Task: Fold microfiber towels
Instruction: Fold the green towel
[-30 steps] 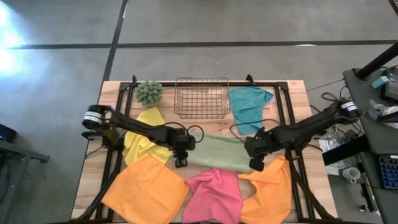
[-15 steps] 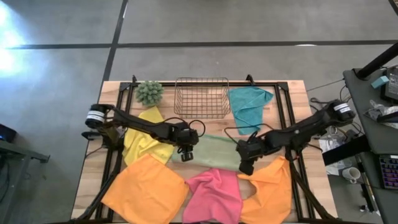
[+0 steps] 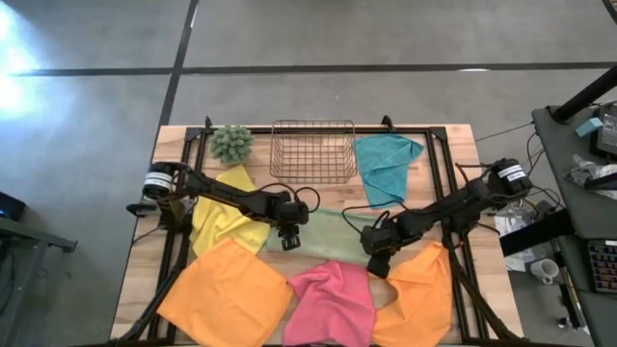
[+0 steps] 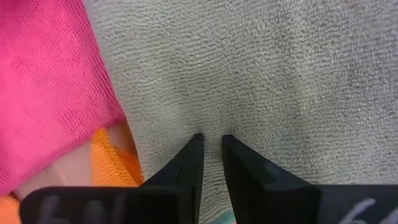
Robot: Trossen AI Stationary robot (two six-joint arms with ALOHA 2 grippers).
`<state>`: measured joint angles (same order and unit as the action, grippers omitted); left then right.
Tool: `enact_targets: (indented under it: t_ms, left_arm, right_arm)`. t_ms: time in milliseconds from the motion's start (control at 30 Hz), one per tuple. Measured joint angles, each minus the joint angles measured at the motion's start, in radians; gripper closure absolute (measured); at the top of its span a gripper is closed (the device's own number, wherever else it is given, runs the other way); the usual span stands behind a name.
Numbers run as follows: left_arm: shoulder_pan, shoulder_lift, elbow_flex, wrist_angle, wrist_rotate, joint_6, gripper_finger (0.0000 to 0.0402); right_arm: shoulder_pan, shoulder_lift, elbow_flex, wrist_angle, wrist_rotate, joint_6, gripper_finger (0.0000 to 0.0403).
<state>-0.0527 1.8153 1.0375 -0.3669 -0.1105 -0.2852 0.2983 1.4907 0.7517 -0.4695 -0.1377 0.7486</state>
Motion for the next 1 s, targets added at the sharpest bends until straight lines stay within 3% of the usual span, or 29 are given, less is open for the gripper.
enact_targets:
  t_ms: [400, 533, 633, 800, 1000]
  left_arm:
    - [-0.007, -0.01, -0.002, -0.009, 0.014, -0.11, 0.0282]
    - [-0.008, -0.012, -0.002, -0.008, 0.016, -0.228, 0.0282]
    - [-0.008, -0.013, -0.002, -0.007, 0.028, -0.306, 0.0282]
    - [-0.012, -0.013, -0.001, 0.017, 0.066, -0.311, 0.0282]
    - [-0.014, -0.011, -0.003, 0.186, 0.162, -0.28, 0.0282]
  right_arm:
    - [-0.134, -0.009, -0.001, -0.119, 0.113, -0.013, 0.0349]
    - [-0.164, -0.02, -0.001, -0.178, 0.127, -0.081, 0.0349]
    - [-0.181, -0.031, -0.002, -0.262, 0.196, -0.143, 0.0349]
    - [-0.22, -0.058, -0.006, -0.297, 0.265, -0.173, 0.035]
    - [-0.273, -0.06, -0.007, -0.294, 0.315, -0.191, 0.035]
